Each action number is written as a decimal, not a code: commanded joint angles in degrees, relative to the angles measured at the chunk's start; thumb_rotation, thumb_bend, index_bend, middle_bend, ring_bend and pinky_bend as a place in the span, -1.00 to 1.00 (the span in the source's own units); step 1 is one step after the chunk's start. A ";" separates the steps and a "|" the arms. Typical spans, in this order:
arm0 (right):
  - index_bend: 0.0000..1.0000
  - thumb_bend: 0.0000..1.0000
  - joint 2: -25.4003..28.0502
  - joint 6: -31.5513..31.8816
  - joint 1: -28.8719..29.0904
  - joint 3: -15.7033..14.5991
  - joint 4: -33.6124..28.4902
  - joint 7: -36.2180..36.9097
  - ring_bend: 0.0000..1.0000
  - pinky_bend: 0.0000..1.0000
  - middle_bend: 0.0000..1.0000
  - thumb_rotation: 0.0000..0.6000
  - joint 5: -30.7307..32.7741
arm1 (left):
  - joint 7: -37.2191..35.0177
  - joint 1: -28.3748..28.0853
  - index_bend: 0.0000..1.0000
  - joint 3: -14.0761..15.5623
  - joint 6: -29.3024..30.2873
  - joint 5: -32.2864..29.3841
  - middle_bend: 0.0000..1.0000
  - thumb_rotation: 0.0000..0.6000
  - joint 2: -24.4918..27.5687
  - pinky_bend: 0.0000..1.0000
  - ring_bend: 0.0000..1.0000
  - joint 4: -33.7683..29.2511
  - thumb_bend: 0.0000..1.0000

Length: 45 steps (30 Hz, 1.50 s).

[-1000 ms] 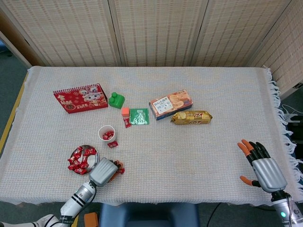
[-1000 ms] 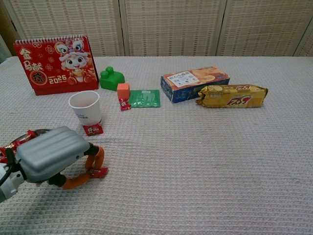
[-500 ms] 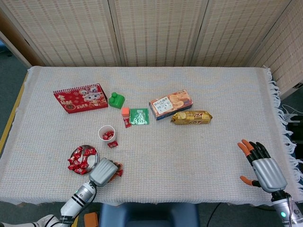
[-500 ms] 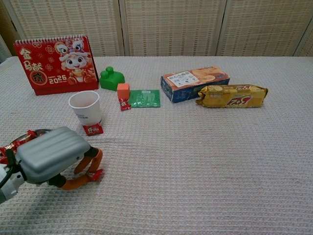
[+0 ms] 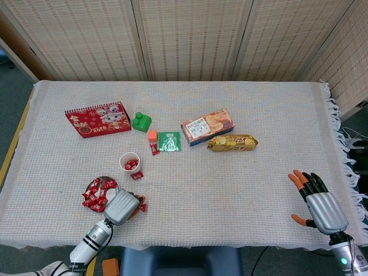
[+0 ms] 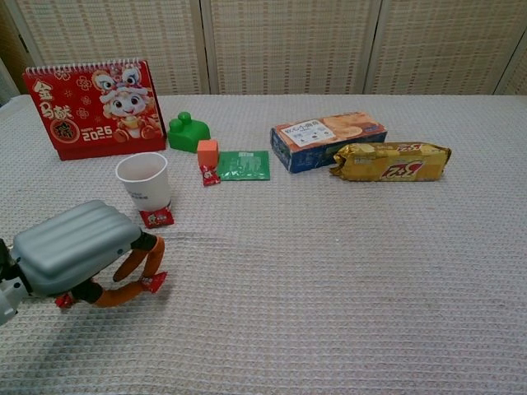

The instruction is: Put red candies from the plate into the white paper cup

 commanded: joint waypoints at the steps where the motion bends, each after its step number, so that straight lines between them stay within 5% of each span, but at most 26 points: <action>1: -1.00 -0.89 0.02 -0.04 0.02 -0.02 -0.02 0.04 -1.00 -0.91 -1.00 1.00 -0.04 | -0.55 -0.04 0.23 -1.06 0.88 -0.19 0.39 1.00 1.55 1.00 0.46 -1.81 -0.18; 10: -1.00 -0.89 -0.12 -0.20 0.10 0.10 0.02 -0.17 -1.00 -0.91 -1.00 1.00 0.19 | 0.55 -4.27 0.22 -10.89 1.04 -4.24 0.37 1.00 6.10 1.00 0.46 -5.50 -0.18; 18: -1.00 -0.89 -0.44 -0.49 0.20 0.34 -0.10 -0.89 -1.00 -0.90 -1.00 1.00 0.79 | 1.33 -9.48 0.22 -17.33 -4.13 -11.52 0.37 1.00 4.90 1.00 0.47 -1.00 -0.18; 26: -1.00 -0.89 -0.60 -0.90 0.33 0.58 0.00 -1.26 -1.00 -0.90 -1.00 1.00 1.51 | 1.39 -11.13 0.18 -16.37 -7.22 -14.89 0.34 1.00 3.12 1.00 0.47 5.04 -0.18; 34: -1.00 -0.89 -0.83 -1.17 0.45 0.72 -0.08 -1.66 -1.00 -0.90 -1.00 1.00 1.87 | 0.71 -11.00 0.08 -14.12 -6.83 -14.13 0.27 1.00 4.13 1.00 0.47 3.15 -0.19; 45: -1.00 -0.89 -0.48 -0.84 0.31 0.73 -0.09 -1.15 -1.00 -0.90 -1.00 1.00 1.86 | 3.75 -11.63 -0.43 -13.97 -7.02 -16.89 -0.04 1.00 3.43 1.00 0.47 2.89 -0.19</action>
